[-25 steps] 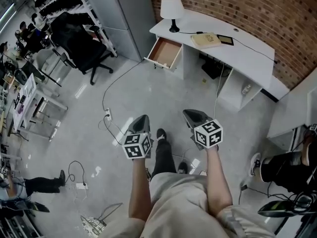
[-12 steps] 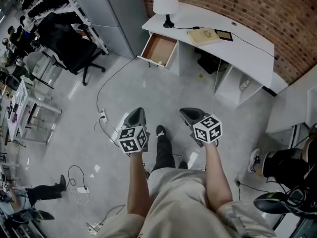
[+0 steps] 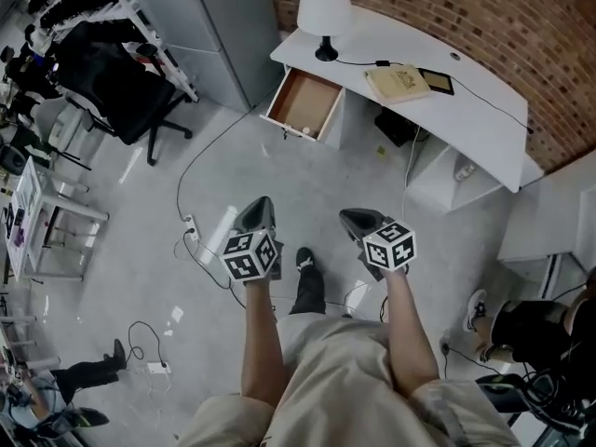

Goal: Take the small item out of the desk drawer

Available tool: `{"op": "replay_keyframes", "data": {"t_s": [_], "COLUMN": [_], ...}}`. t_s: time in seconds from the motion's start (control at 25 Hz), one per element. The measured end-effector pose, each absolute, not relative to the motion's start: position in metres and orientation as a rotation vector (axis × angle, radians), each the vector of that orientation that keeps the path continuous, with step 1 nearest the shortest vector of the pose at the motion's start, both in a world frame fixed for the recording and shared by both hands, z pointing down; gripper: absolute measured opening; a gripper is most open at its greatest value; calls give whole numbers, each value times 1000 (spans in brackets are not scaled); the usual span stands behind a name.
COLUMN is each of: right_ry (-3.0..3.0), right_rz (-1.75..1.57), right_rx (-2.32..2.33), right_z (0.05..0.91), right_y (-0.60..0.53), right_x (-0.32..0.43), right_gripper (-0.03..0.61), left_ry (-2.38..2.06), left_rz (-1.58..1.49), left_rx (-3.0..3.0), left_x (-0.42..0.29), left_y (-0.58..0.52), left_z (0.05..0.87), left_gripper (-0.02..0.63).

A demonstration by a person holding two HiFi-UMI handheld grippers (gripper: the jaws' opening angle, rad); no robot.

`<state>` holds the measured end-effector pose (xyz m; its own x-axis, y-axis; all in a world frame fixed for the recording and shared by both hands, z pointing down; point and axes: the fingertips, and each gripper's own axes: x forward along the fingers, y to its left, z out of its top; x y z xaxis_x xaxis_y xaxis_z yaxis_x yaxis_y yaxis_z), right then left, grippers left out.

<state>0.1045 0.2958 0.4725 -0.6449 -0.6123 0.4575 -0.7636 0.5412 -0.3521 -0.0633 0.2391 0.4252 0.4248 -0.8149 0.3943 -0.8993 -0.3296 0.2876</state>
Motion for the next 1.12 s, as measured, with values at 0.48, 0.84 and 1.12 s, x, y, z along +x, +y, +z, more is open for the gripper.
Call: {"op": "replay_keyframes", "data": {"t_s": [0.48,0.84,1.12], "right_ry": [-2415,-2338,-2293], "right_rz": [825,885,896], "right_rx": [1302,1507,1558], "right_z": [483,493,493], "right_y": [166,106,91], "right_x": [99,100,103], "right_gripper": [25,25,25], "left_ry": [-1289,-1180,-1122], "left_rz": [288,264,264], "left_rx": [2282,2302,2345], "left_x": [-78,-81,-75], "left_y": [99,40,24], "left_z": [442,469,466], "left_gripper": [17,17,17]}}
